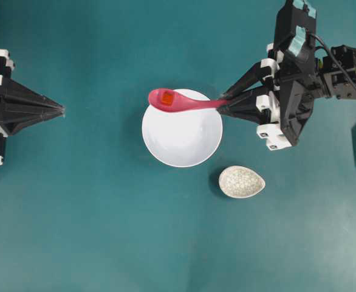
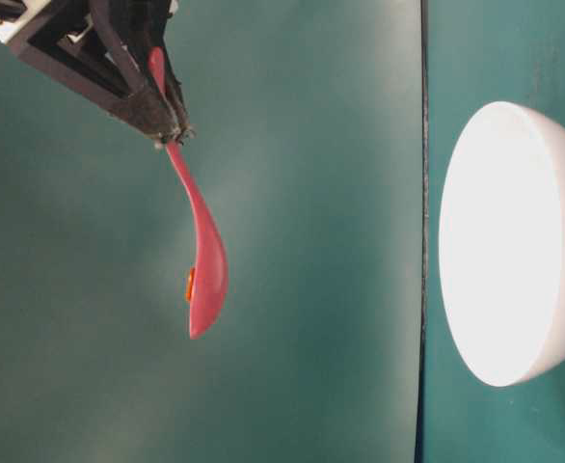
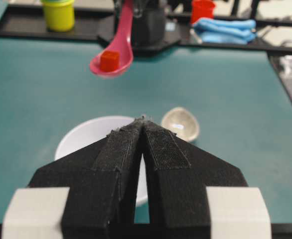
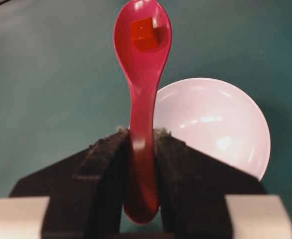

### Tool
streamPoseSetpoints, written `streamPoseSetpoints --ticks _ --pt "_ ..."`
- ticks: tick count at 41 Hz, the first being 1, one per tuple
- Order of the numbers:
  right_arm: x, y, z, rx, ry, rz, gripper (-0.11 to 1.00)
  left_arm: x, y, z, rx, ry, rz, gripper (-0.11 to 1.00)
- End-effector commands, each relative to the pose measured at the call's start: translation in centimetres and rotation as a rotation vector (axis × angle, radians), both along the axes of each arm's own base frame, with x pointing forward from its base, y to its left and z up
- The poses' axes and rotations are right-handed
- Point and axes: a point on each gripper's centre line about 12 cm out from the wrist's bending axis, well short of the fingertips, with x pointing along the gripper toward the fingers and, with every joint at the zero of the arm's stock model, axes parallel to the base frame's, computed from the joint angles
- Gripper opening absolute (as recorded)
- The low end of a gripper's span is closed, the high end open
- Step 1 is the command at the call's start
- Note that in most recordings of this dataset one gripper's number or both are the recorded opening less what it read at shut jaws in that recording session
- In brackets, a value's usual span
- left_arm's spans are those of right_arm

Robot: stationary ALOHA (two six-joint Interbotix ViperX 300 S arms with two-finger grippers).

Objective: Grip the spoon and scoop the red block from the bowl with right arm.
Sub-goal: 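Raise the spoon carrying the red cube up out of the bowl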

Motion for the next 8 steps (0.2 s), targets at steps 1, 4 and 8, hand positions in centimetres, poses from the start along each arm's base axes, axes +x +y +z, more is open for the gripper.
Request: streamPoseSetpoints --ticks 1,4,8 --pt "-0.04 -0.17 1.51 -0.007 -0.042 -0.005 0.24 0.23 -0.01 1.30 0.004 -0.037 -0.001 0.01" --pt "-0.05 -0.17 1.49 -0.007 -0.041 -0.005 0.24 0.22 -0.01 1.22 0.004 -0.034 -0.001 0.01" --pt "-0.09 -0.15 1.37 -0.006 -0.033 -0.003 0.24 0.22 -0.01 1.20 0.004 -0.032 -0.001 0.01"
